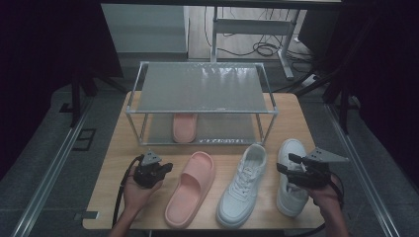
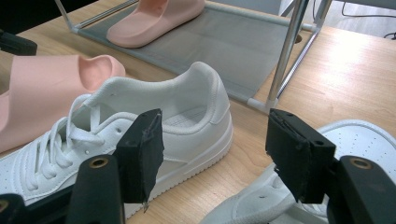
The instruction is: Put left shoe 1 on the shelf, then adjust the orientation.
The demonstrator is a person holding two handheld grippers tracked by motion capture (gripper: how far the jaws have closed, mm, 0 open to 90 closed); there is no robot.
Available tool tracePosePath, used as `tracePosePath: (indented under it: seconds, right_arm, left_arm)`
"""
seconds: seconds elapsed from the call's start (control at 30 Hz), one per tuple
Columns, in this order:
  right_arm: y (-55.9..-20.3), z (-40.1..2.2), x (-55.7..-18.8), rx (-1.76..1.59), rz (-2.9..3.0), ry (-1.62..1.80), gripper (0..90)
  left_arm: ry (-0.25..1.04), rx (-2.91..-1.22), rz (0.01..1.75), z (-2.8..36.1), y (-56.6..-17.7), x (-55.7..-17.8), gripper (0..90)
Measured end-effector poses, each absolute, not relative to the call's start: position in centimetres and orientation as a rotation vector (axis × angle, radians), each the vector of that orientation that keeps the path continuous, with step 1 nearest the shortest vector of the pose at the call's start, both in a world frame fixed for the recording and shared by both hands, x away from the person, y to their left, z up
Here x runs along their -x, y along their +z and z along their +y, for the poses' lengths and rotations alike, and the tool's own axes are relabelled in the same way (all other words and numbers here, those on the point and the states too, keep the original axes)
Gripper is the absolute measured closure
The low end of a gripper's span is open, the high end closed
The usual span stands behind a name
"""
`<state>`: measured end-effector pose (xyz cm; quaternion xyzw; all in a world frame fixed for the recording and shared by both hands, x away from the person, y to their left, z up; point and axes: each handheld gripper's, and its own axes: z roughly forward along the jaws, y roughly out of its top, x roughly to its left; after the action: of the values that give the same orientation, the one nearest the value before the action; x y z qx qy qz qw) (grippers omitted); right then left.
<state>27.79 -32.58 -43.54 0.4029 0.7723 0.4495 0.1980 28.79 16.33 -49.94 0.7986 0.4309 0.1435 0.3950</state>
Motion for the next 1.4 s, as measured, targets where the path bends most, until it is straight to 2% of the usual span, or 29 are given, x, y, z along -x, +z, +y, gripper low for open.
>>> tracePosePath:
  seconds: [0.73,1.4]
  right_arm:
    - [-43.4,-32.6,-27.7,-1.122,2.16,1.255,37.6]
    - [-43.4,-32.6,-27.7,-1.123,2.165,1.255,37.6]
  left_arm:
    - [0.274,-1.987,0.977,16.1,-48.0,-25.1,89.8]
    - [0.162,-2.076,0.863,12.6,-48.0,-24.4,89.8]
